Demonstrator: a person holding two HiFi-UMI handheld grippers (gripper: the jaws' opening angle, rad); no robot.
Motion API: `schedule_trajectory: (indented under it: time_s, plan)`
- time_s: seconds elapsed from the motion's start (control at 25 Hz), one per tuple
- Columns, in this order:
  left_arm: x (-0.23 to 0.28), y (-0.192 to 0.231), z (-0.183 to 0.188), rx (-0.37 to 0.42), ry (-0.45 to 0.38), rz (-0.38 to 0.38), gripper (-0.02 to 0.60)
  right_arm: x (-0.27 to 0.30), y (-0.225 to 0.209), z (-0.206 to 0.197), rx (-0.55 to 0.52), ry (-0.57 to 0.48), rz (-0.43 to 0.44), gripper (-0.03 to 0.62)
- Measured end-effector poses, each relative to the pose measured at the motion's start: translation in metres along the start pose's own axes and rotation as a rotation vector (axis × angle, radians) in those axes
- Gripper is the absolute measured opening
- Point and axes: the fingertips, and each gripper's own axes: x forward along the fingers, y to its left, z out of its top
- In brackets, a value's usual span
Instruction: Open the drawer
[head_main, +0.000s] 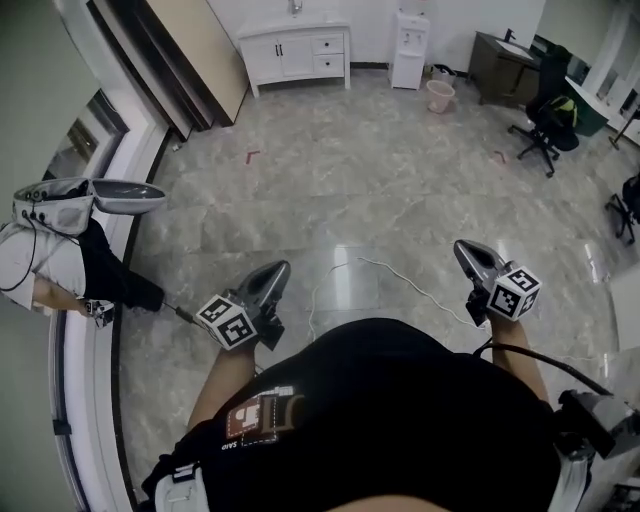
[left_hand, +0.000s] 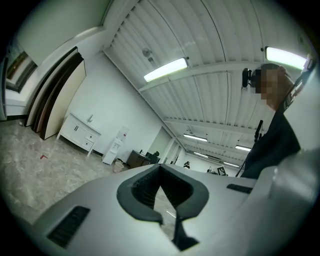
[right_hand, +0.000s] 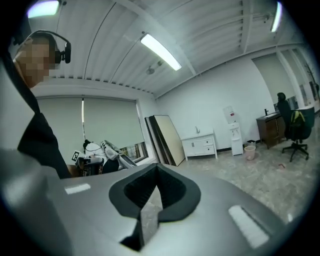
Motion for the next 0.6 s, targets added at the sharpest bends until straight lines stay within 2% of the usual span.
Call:
schedule_trajectory:
  time_s: [0.12, 0.28, 0.48, 0.6]
  plan:
    - [0.006, 0.026, 0.012, 0.007, -0.023, 0.018, -0.012, 0.032, -0.011, -0.002, -0.010, 0.037, 0.007, -0.005]
    - [-0.003, 0.063, 0.024, -0.026, -0.047, 0.066, -0.012, 0.075, -0.023, 0.011, -0.001, 0.045, 0.026, -0.005]
    - [0.008, 0.095, 0.054, -0.019, -0.058, 0.122, -0.012, 0.138, -0.035, 0.031, 0.019, 0.062, 0.106, -0.005]
    - [0.035, 0.108, 0.067, 0.013, -0.080, 0.152, -0.012, 0.170, -0.065, 0.030, 0.015, 0.101, 0.162, -0.005]
